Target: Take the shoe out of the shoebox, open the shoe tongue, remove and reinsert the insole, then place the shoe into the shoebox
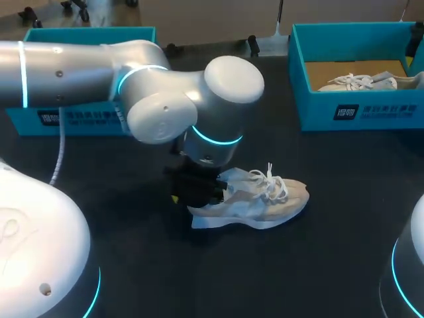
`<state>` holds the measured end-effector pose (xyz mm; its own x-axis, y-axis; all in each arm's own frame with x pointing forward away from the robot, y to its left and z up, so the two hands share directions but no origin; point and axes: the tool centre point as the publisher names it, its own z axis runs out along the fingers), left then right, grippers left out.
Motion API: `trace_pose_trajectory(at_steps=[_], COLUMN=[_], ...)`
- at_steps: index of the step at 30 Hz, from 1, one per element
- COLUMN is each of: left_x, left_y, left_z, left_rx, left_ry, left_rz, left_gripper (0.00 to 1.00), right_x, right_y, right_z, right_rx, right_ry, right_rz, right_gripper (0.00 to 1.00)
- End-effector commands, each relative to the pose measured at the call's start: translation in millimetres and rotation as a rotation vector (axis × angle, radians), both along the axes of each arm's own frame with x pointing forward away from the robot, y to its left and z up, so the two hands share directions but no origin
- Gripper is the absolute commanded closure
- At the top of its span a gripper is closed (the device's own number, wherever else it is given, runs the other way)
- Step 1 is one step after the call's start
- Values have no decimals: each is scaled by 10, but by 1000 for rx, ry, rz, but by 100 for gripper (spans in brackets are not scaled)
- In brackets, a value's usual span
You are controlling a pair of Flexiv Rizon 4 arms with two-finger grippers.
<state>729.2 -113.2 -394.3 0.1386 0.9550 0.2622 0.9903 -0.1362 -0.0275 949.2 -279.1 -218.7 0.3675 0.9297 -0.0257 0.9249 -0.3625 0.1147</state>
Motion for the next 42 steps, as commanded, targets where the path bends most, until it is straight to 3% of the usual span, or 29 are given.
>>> trace_pose_trajectory(at_steps=[1,6,25,30,35,42], left_x=[-3,-18,-22,-16,-27,-27], left_y=[20,30,66,90,42,42], left_z=[110,334,1092,1294,1512,1512], left_rx=[-24,-80,-274,-311,-288,-288], left_ry=[6,16,-9,-19,-83,-83], left_rz=[-6,-13,71,113,201,201], left_gripper=[20,15,22,17,0,0], right_x=[-2,-2,-2,-2,-2,-2], right_y=[3,3,3,3,3,3], right_z=[-3,-3,-3,-3,-3,-3], right_rx=[0,0,0,0,0,0], right_ry=[-1,-1,-1,-1,-1,-1], right_rz=[0,0,0,0,0,0], right_gripper=[0,0,0,0,0,0])
